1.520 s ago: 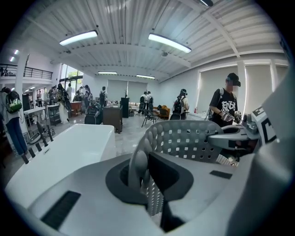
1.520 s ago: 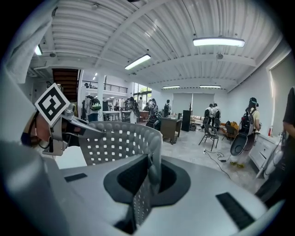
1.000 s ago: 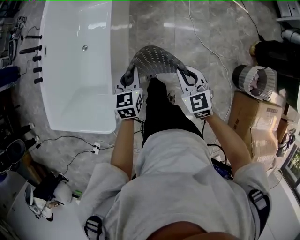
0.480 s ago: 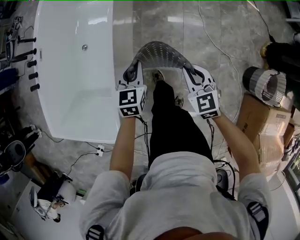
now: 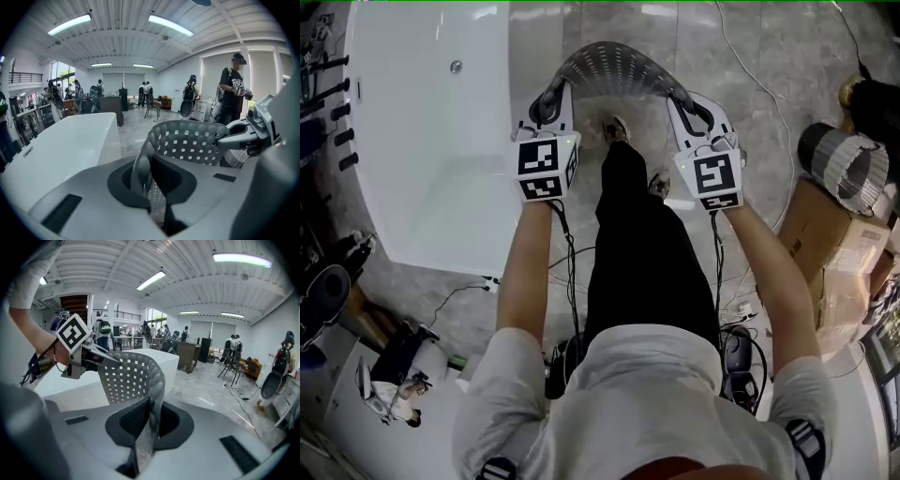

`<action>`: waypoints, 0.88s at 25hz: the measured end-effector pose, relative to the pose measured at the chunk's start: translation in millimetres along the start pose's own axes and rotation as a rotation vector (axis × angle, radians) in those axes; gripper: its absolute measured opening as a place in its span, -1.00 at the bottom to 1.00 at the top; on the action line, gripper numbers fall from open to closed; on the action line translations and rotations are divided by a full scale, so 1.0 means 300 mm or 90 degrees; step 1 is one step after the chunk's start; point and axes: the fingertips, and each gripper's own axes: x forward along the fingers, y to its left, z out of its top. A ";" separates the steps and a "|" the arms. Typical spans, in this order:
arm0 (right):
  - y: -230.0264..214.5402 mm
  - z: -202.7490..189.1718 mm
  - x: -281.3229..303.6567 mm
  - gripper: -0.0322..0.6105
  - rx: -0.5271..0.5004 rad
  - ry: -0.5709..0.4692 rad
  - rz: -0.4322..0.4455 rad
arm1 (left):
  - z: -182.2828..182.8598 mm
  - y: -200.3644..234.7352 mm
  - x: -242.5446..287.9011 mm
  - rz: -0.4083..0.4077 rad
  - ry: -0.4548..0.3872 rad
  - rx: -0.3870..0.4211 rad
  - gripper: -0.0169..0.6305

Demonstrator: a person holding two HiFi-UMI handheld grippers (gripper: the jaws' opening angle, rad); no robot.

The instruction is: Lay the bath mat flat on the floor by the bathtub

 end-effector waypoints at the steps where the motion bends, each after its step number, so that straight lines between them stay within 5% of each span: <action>1: -0.003 -0.014 0.009 -0.82 0.007 0.004 -0.001 | -0.012 0.005 0.012 0.004 0.002 -0.002 -0.86; 11: 0.004 -0.148 0.074 -0.82 0.068 0.051 -0.046 | -0.151 0.015 0.122 0.014 0.048 -0.030 -0.85; 22: -0.062 -0.296 0.179 -0.82 0.087 0.110 -0.035 | -0.272 0.015 0.281 0.005 0.115 -0.052 -0.85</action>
